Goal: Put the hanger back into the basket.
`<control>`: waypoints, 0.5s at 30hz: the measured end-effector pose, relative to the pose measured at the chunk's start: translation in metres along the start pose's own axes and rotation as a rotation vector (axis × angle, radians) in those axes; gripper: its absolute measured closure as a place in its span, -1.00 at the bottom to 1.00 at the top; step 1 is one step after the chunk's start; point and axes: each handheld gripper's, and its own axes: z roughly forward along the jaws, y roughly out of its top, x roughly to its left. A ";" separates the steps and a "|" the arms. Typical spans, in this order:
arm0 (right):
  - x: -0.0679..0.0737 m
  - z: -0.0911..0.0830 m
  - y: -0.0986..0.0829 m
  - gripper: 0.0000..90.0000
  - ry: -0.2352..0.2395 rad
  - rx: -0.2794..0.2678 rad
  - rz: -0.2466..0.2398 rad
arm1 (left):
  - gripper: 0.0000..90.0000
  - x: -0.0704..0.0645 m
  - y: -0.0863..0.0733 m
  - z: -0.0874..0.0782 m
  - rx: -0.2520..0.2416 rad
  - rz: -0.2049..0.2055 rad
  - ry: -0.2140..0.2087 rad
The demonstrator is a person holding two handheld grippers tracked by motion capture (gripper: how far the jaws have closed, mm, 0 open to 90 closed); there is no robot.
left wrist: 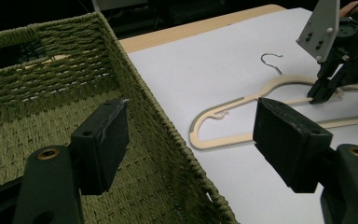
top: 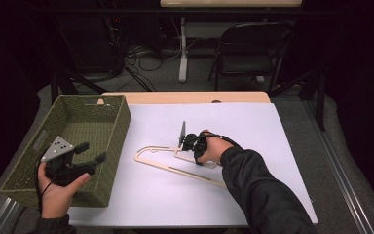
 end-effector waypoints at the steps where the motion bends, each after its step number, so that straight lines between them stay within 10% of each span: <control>1: 0.000 0.001 0.000 0.90 -0.002 -0.012 0.000 | -0.40 0.000 0.000 0.000 0.000 0.000 0.000; 15: 0.007 -0.015 -0.012 0.90 -0.071 -0.048 -0.051 | -0.37 -0.003 0.002 -0.004 -0.020 0.004 0.003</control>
